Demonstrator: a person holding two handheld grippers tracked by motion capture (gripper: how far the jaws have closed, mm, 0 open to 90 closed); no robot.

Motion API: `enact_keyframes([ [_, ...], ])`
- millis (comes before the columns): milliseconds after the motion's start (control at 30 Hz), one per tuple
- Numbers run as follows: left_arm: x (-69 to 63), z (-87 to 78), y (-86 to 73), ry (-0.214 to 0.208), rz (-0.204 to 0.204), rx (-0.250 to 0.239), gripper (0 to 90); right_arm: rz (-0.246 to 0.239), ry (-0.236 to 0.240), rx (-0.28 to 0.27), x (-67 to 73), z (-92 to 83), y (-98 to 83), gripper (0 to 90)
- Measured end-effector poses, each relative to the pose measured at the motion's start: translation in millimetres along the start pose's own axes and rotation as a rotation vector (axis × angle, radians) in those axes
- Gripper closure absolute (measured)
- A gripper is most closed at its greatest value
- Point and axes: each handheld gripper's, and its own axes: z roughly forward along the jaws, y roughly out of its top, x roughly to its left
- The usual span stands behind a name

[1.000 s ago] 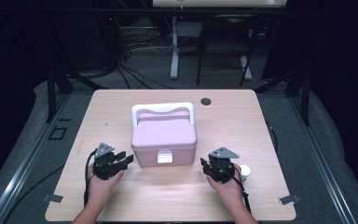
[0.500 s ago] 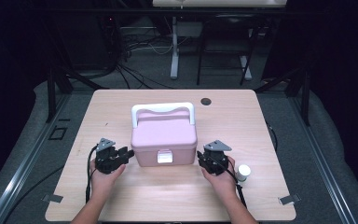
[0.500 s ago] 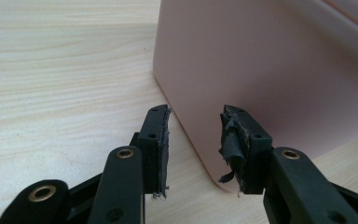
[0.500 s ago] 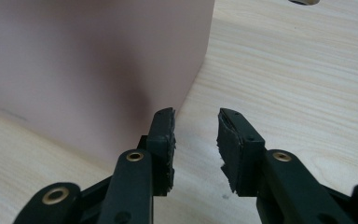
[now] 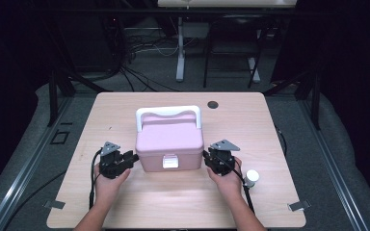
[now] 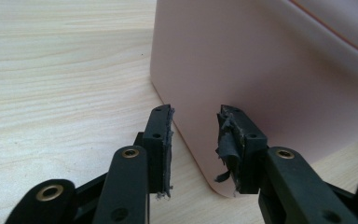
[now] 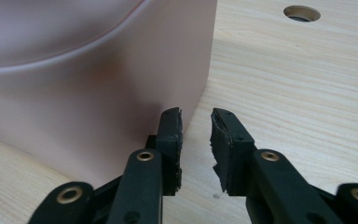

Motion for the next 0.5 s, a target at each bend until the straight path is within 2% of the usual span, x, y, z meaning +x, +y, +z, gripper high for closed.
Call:
enact_keyframes([
  [133, -1.5, -0.6, -0.4, -0.002, -0.006, -0.001, 69.2, 0.0, 0.004, -0.003, 2.0, -0.1, -0.6, 77.2],
  [267, -1.2, -1.1, -0.9, -0.023, -0.013, -0.001, 75.0, -0.005, 0.005, 0.005, 3.9, -1.1, -1.1, 80.1],
  [500, -3.4, -1.6, -1.4, -0.043, 0.003, -0.008, 82.7, -0.014, 0.005, 0.01, 8.5, -3.3, -2.2, 86.3],
])
